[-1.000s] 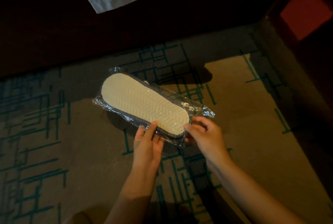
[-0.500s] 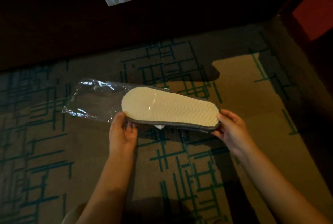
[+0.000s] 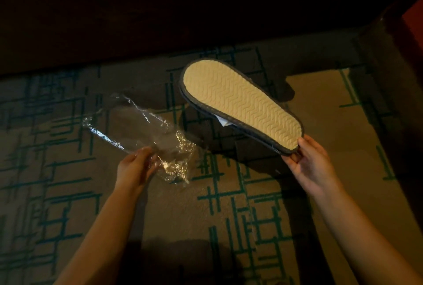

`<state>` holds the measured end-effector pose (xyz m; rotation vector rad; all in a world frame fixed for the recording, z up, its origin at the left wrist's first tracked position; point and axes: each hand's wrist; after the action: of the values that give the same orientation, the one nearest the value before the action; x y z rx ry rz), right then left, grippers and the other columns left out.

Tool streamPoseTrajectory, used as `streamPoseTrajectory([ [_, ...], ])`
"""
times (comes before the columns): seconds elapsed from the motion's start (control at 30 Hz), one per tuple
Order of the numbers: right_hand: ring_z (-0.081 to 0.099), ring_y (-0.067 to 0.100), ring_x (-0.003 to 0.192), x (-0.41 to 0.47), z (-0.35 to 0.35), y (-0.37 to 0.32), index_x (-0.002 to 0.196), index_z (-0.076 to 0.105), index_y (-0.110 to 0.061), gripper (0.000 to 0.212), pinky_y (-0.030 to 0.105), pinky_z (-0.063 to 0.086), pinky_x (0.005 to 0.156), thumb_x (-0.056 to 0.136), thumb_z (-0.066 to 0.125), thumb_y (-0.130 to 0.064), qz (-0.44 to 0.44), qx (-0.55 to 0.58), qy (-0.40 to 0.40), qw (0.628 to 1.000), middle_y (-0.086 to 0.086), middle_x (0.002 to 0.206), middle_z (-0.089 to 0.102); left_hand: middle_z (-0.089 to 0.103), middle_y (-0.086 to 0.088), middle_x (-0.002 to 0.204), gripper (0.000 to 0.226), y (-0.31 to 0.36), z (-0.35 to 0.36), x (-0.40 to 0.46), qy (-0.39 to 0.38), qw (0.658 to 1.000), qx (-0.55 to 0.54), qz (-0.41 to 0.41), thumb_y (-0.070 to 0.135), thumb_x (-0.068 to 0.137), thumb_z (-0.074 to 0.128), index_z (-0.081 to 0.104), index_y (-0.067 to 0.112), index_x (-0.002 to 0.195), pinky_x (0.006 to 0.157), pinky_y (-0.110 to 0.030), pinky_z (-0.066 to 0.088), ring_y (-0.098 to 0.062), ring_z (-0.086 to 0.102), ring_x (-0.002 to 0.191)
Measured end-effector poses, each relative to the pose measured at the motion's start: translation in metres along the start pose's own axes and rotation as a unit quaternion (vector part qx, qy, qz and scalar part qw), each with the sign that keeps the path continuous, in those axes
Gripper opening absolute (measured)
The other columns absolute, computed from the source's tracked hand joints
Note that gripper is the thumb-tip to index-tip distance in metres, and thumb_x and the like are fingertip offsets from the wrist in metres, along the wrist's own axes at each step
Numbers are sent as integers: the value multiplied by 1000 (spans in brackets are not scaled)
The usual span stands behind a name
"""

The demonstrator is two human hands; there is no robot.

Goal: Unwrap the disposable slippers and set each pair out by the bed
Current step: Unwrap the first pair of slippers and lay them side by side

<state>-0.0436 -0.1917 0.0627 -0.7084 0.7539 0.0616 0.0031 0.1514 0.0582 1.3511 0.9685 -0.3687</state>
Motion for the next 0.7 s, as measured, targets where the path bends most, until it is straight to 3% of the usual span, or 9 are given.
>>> streamPoseTrajectory([
  [0.07, 72, 10, 60, 7, 5, 8, 83, 58, -14, 20, 25, 58, 49, 93, 42, -5, 18, 0, -10, 1000, -1, 65, 74, 64, -13, 95, 15, -2, -12, 2, 75, 985, 144, 50, 29, 86, 58, 62, 15, 88, 92, -50, 51, -21, 62, 83],
  [0.1, 71, 10, 60, 9, 8, 11, 83, 57, -14, 22, 24, 58, 50, 94, 41, -4, 23, -3, -18, 1000, -2, 65, 74, 61, -17, 110, 28, -3, -18, 1, 129, 965, 214, 80, 33, 85, 58, 61, 12, 102, 101, -54, 43, -27, 59, 98],
  [0.2, 72, 10, 63, 14, 14, 20, 86, 59, -13, 19, 24, 58, 51, 93, 43, -5, 36, -17, -40, 998, -2, 68, 75, 25, -22, 145, 67, -5, -25, -16, 269, 886, 321, 198, 26, 83, 59, 29, 8, 140, 113, -50, 23, -37, 23, 134],
  [0.3, 72, 11, 64, 16, 21, 26, 83, 60, -14, 14, 24, 57, 50, 87, 50, -6, 46, -20, -40, 998, -2, 69, 75, 40, -18, 128, 55, -25, -11, -41, 160, 773, 506, 347, 30, 81, 61, 44, 13, 130, 102, -47, 31, -35, 36, 122],
  [0.4, 72, 11, 62, 17, 25, 30, 64, 70, -18, 41, 25, 57, 48, 92, 44, -3, 52, -15, -31, 998, -1, 67, 75, 46, -7, 126, 57, -55, -4, -40, -14, 669, 647, 366, 56, 81, 36, 41, 30, 131, 102, -48, 35, -25, 45, 118],
  [0.47, 72, 12, 61, 18, 24, 31, 56, 72, -19, 45, 25, 57, 47, 89, 48, -4, 42, -4, -31, 999, 0, 67, 75, 43, -3, 133, 61, -58, -6, -32, -41, 666, 670, 325, 61, 81, 23, 37, 34, 133, 110, -51, 26, -24, 39, 127],
  [0.57, 72, 11, 62, 16, 24, 27, 73, 68, -16, 13, 25, 57, 48, 61, 70, -14, 27, -7, -53, 998, 0, 69, 75, 42, -4, 137, 58, -48, -21, -16, 8, 671, 676, 303, 59, 83, 21, 38, 33, 132, 113, -56, 17, -25, 34, 132],
  [0.63, 72, 12, 65, 17, 19, 27, 84, 63, -12, 51, 25, 58, 50, 38, 83, -22, 32, -20, -82, 996, 1, 72, 75, 43, -7, 137, 57, -34, -33, -6, 33, 664, 689, 288, 54, 83, 24, 40, 29, 132, 113, -59, 15, -29, 34, 133],
  [0.7, 73, 13, 68, 17, 16, 28, 86, 63, -12, 64, 26, 59, 53, 30, 89, -25, 32, -29, -85, 995, 1, 74, 76, 41, -12, 139, 58, -19, -42, 1, 58, 659, 695, 280, 51, 81, 28, 43, 25, 132, 112, -61, 17, -32, 33, 133],
])
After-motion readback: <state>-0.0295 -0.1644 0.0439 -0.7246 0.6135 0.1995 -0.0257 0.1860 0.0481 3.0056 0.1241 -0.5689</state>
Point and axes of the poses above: each hand's wrist, its own x-axis towards the middle knuckle, its own z-axis out of the palm, y = z × x
